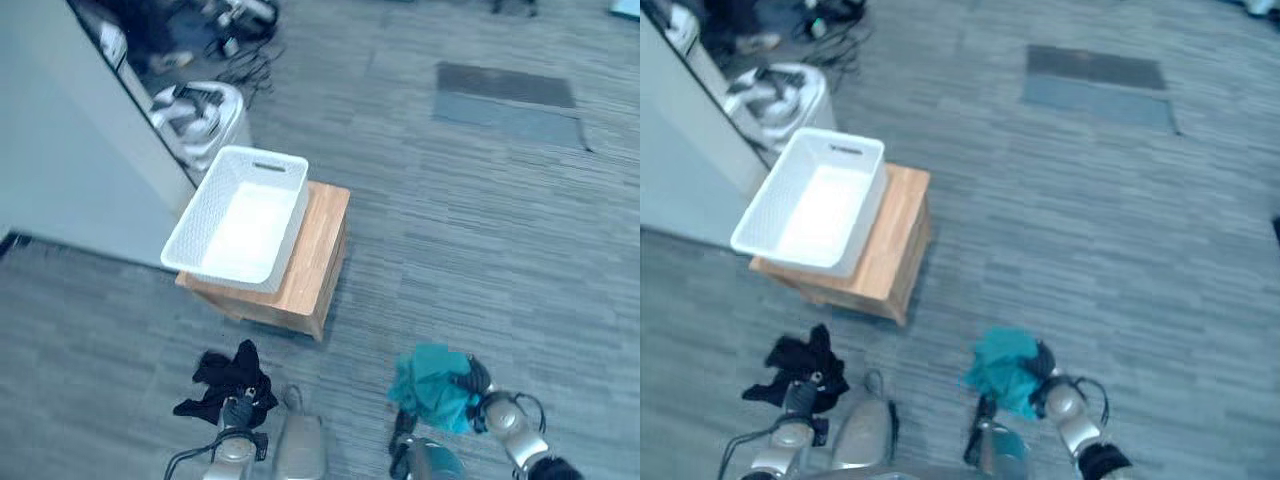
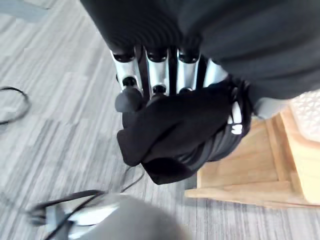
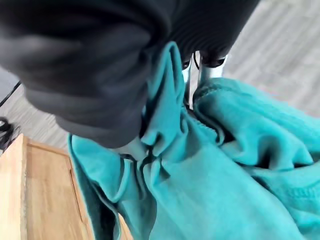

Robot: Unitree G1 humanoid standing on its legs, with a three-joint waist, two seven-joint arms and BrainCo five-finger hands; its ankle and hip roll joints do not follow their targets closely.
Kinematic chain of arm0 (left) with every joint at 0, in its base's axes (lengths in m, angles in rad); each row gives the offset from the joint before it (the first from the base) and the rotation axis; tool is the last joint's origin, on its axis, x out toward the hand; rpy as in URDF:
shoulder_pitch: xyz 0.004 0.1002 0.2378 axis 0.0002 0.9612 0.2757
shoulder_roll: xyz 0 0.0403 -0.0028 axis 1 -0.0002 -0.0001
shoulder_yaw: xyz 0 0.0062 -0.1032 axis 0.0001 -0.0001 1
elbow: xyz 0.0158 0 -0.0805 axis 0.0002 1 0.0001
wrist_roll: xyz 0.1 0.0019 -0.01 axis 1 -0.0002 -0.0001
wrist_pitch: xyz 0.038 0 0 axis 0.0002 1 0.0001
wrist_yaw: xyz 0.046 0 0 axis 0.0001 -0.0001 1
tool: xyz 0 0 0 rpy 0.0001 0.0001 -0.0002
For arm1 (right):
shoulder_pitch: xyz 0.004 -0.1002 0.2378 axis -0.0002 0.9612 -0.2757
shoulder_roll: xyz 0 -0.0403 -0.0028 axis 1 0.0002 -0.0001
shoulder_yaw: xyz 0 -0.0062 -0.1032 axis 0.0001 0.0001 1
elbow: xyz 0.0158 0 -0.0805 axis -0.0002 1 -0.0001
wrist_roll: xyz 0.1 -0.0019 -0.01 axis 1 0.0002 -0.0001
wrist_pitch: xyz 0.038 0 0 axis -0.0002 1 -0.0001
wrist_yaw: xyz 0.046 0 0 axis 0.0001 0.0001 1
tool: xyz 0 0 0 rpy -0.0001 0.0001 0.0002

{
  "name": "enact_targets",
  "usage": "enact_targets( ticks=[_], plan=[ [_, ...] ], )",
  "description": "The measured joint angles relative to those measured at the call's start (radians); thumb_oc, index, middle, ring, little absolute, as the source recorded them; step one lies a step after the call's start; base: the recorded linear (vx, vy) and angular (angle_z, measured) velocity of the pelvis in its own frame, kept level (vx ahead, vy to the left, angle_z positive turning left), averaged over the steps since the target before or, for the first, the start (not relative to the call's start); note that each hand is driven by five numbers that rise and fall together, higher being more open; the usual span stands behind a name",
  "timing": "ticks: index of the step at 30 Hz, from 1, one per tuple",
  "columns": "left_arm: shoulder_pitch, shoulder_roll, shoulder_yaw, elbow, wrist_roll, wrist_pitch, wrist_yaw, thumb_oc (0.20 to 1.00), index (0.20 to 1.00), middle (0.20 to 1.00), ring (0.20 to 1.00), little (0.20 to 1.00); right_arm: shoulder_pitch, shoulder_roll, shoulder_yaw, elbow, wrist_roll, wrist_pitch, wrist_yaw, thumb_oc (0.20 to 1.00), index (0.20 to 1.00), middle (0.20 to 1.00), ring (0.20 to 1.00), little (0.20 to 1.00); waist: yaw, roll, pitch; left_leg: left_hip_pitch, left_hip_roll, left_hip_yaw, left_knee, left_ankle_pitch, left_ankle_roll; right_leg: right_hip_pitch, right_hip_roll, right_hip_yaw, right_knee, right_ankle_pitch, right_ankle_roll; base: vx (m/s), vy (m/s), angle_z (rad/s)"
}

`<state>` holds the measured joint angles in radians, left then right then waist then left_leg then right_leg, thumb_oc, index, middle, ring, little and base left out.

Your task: Tidy up the quilt and then pick up the clothes from the bed and put them into the laundry hamper.

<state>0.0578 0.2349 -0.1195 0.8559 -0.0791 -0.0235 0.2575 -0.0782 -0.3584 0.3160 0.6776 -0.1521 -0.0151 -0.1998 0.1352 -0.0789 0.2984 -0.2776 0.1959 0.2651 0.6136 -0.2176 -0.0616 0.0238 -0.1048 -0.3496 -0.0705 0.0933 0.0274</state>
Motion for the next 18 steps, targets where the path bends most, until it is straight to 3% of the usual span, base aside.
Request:
enact_targets(
  ticks=[2, 3, 4, 5, 6, 8, 9, 10, 11, 12, 13, 14, 16, 17, 18],
  plan=[
    [0.022, -0.001, 0.007, -0.012, 0.0, 0.003, -0.01, 0.2, 0.2, 0.2, 0.2, 0.2, -0.019, -0.022, 0.0, 0.002, -0.003, 0.0, 0.002, 0.2, 0.2, 0.2, 0.2, 0.2, 0.019, -0.003, 0.004, -0.022, -0.017, 0.095, -0.175, 0.024, 0.01, 0.044, 0.03, -0.045, -0.014, -0.023, 0.001, 0.28, -0.051, 0.64],
    [0.028, 0.001, 0.015, -0.017, 0.001, 0.005, -0.02, 0.2, 0.2, 0.2, 0.2, 0.2, -0.016, -0.024, -0.006, 0.001, -0.004, -0.005, 0.001, 0.2, 0.2, 0.2, 0.2, 0.2, -0.001, -0.015, 0.004, -0.021, -0.04, 0.223, -0.273, 0.057, 0.019, 0.081, 0.036, -0.116, -0.012, -0.071, 0.008, 0.35, -0.072, 0.76],
    [0.03, -0.005, 0.011, -0.02, 0.002, 0.009, -0.023, 0.2, 0.2, 0.2, 0.2, 0.2, -0.02, -0.027, -0.011, 0.008, -0.005, -0.003, 0.001, 0.2, 0.2, 0.2, 0.2, 0.2, 0.002, 0.002, 0.002, -0.037, -0.041, 0.261, -0.312, 0.082, 0.034, 0.101, 0.057, -0.148, -0.012, -0.074, 0.012, 0.35, -0.076, 0.79],
    [0.029, -0.005, 0.015, -0.03, 0.005, 0.012, -0.028, 0.2, 0.2, 0.2, 0.2, 0.2, -0.015, -0.028, -0.015, 0.01, -0.005, 0.001, 0.001, 0.2, 0.2, 0.2, 0.2, 0.2, 0.009, -0.003, -0.008, -0.033, -0.033, 0.359, -0.326, 0.089, 0.039, 0.11, 0.064, -0.213, -0.012, -0.101, 0.038, 0.39, -0.058, 0.75],
    [0.029, -0.01, 0.022, -0.031, 0.005, 0.02, -0.034, 0.2, 0.2, 0.2, 0.2, 0.2, -0.001, -0.02, -0.011, 0.01, -0.005, 0.001, 0.002, 0.2, 0.2, 0.2, 0.2, 0.2, 0.001, -0.002, -0.023, -0.031, -0.037, 0.447, -0.325, 0.112, 0.067, 0.146, 0.082, -0.29, -0.012, -0.129, 0.036, 0.27, -0.018, 0.6],
    [0.039, -0.017, 0.032, -0.031, 0.005, 0.025, -0.043, 0.2, 0.2, 0.2, 0.2, 0.2, 0.011, -0.013, 0.0, 0.009, -0.006, 0.003, 0.004, 0.2, 0.2, 0.2, 0.2, 0.2, 0.006, 0.003, -0.036, 0.009, -0.05, 0.456, -0.336, 0.114, 0.099, 0.196, 0.106, -0.315, -0.006, -0.162, 0.077, 0.34, 0.012, 0.49],
    [0.043, -0.017, 0.033, -0.023, 0.005, 0.027, -0.047, 0.2, 0.2, 0.2, 0.2, 0.2, 0.016, -0.006, 0.007, 0.009, -0.007, 0.002, 0.004, 0.2, 0.2, 0.2, 0.2, 0.2, -0.001, 0.005, -0.045, 0.03, -0.075, 0.42, -0.374, 0.15, 0.229, 0.218, 0.109, -0.319, 0.01, -0.167, 0.082, 0.42, 0.077, 0.72],
    [0.03, -0.018, 0.049, -0.012, 0.005, 0.027, -0.057, 0.2, 0.2, 0.2, 0.2, 0.2, 0.023, 0.01, 0.007, 0.009, -0.007, 0.002, 0.005, 0.2, 0.2, 0.2, 0.2, 0.2, -0.004, -0.011, -0.05, 0.068, -0.117, 0.392, -0.415, 0.149, 0.228, 0.212, 0.089, -0.33, 0.108, -0.172, 0.086, 0.41, 0.073, 0.93],
    [0.022, -0.018, 0.049, -0.01, 0.004, 0.027, -0.058, 0.2, 0.2, 0.2, 0.2, 0.2, 0.022, 0.017, 0.007, 0.01, -0.007, 0.002, 0.008, 0.2, 0.2, 0.2, 0.2, 0.2, -0.009, -0.008, -0.051, 0.093, -0.127, 0.355, -0.445, 0.167, 0.243, 0.186, 0.061, -0.341, 0.231, -0.182, 0.092, 0.41, 0.094, 0.97],
    [0.02, -0.016, 0.052, -0.011, 0.004, 0.026, -0.059, 0.2, 0.2, 0.2, 0.2, 0.2, 0.022, 0.026, 0.006, 0.007, -0.007, 0.002, 0.008, 0.2, 0.2, 0.2, 0.2, 0.2, -0.014, -0.004, -0.052, 0.124, -0.136, 0.322, -0.476, 0.168, 0.234, 0.155, 0.02, -0.332, 0.382, -0.184, 0.096, 0.43, -0.033, 1.06],
    [0.001, -0.01, 0.051, -0.01, 0.003, 0.027, -0.058, 0.2, 0.2, 0.2, 0.2, 0.2, 0.042, 0.028, 0.011, -0.014, -0.008, -0.005, 0.009, 0.2, 0.2, 0.2, 0.2, 0.2, -0.028, -0.001, -0.049, 0.171, -0.157, 0.249, -0.505, 0.166, 0.234, 0.065, -0.062, -0.275, 0.688, -0.164, 0.144, 0.43, -0.063, 1.61],
    [-0.024, 0.003, 0.045, -0.005, 0.002, 0.024, -0.054, 0.2, 0.2, 0.2, 0.2, 0.2, 0.044, 0.026, 0.011, -0.044, -0.014, -0.008, 0.01, 0.2, 0.2, 0.2, 0.2, 0.2, -0.05, 0.012, -0.041, 0.198, -0.181, 0.168, -0.537, 0.173, 0.225, -0.042, -0.068, -0.175, 0.848, -0.19, 0.14, 0.31, -0.085, 1.73],
    [-0.045, 0.016, 0.047, -0.026, 0.002, 0.015, -0.044, 0.2, 0.2, 0.2, 0.2, 0.2, 0.037, 0.029, 0.013, -0.048, -0.026, -0.014, 0.017, 0.2, 0.2, 0.2, 0.2, 0.2, -0.064, 0.015, -0.039, 0.246, -0.199, 0.133, -0.573, 0.186, 0.223, -0.156, -0.091, -0.11, 0.821, -0.252, 0.142, 0.33, -0.175, 1.47],
    [-0.046, 0.018, 0.045, -0.026, 0.002, 0.013, -0.038, 0.2, 0.2, 0.2, 0.2, 0.2, 0.021, 0.029, 0.012, -0.051, -0.026, -0.014, 0.02, 0.2, 0.2, 0.2, 0.2, 0.2, -0.047, 0.022, -0.037, 0.265, -0.208, 0.093, -0.586, 0.186, 0.215, -0.197, -0.108, -0.09, 0.786, -0.263, 0.127, 0.41, -0.275, 1.52],
    [-0.053, 0.016, 0.045, -0.026, 0.001, 0.012, -0.032, 0.2, 0.2, 0.2, 0.2, 0.2, 0.023, 0.024, 0.006, -0.057, -0.026, -0.021, 0.022, 0.2, 0.2, 0.2, 0.2, 0.2, -0.073, 0.037, -0.041, 0.282, -0.206, 0.035, -0.594, 0.179, 0.196, -0.214, -0.111, -0.051, 0.615, -0.277, 0.101, 0.26, -0.262, 1.36]
  ],
)
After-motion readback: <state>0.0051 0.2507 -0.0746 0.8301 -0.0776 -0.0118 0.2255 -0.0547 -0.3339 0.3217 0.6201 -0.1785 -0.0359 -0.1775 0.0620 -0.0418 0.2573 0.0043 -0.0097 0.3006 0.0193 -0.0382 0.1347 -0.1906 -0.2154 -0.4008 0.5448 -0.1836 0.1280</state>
